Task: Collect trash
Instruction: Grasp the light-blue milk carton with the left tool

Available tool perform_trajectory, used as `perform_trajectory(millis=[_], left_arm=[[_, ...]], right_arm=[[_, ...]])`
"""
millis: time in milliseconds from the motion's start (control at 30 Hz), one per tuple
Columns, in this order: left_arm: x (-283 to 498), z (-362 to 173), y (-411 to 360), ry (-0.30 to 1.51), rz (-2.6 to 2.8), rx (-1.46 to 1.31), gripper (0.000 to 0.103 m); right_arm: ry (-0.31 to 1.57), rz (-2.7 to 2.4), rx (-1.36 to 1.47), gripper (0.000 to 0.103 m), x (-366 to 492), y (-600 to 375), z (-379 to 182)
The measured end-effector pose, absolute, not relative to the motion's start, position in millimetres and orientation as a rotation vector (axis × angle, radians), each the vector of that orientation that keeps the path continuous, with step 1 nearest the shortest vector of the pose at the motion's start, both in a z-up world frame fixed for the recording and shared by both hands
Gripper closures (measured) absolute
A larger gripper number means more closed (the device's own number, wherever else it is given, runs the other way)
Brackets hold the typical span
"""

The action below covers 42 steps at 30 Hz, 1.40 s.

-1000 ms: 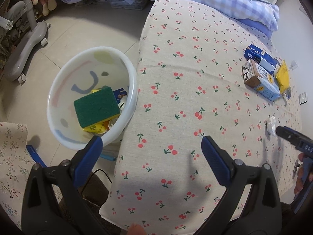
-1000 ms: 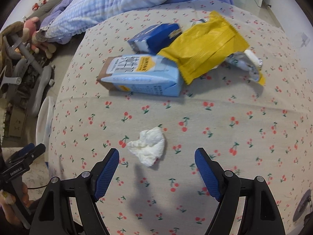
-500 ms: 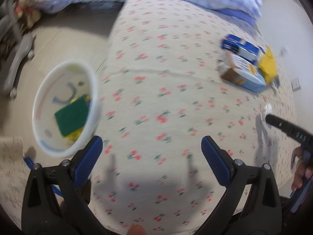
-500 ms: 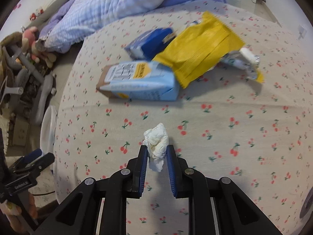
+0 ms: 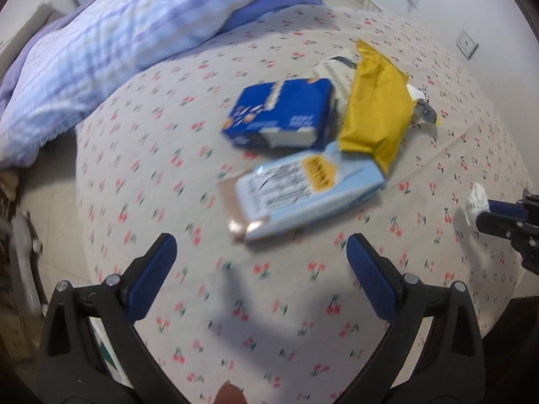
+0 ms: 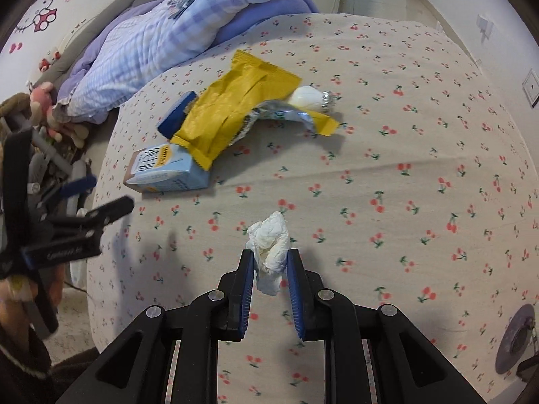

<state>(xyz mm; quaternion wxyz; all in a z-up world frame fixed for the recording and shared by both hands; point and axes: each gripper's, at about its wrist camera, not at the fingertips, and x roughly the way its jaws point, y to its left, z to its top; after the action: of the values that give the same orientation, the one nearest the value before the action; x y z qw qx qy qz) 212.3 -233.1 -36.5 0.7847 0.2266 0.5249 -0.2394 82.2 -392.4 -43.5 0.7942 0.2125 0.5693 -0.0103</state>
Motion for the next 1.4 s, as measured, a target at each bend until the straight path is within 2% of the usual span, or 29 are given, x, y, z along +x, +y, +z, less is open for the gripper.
perform_trajectory(millis=[367, 600, 767, 1000, 1167, 1400], left_arm=[[216.1, -60.9, -283.0, 1.147, -0.579, 0.637, 0.003], [180.0, -52.3, -277.2, 1.108, -0.605, 0.66, 0.019], [162.5, -47.8, -269.6, 1.128, -0.617, 0.683, 0.024], [186.4, -38.9, -262.9, 1.113, -0.578, 0.637, 0.024], [199.2, -53.2, -277.6, 1.112, -0.603, 0.694, 0.024], [188.7, -64.5, -299.6, 1.036, -0.662, 0.873, 0.014]], right_arm=[[1.204, -0.067, 0.511, 0.082, 65.0, -445.4, -44.7], [1.194, -0.083, 0.559, 0.082, 60.1, -459.3, -44.9], [1.189, -0.068, 0.577, 0.082, 58.2, -453.8, -42.1], [1.184, -0.052, 0.572, 0.082, 58.5, -444.5, -39.8], [1.186, -0.057, 0.552, 0.082, 62.3, -443.9, -39.8], [1.203, -0.076, 0.549, 0.082, 61.0, -449.6, -47.7]])
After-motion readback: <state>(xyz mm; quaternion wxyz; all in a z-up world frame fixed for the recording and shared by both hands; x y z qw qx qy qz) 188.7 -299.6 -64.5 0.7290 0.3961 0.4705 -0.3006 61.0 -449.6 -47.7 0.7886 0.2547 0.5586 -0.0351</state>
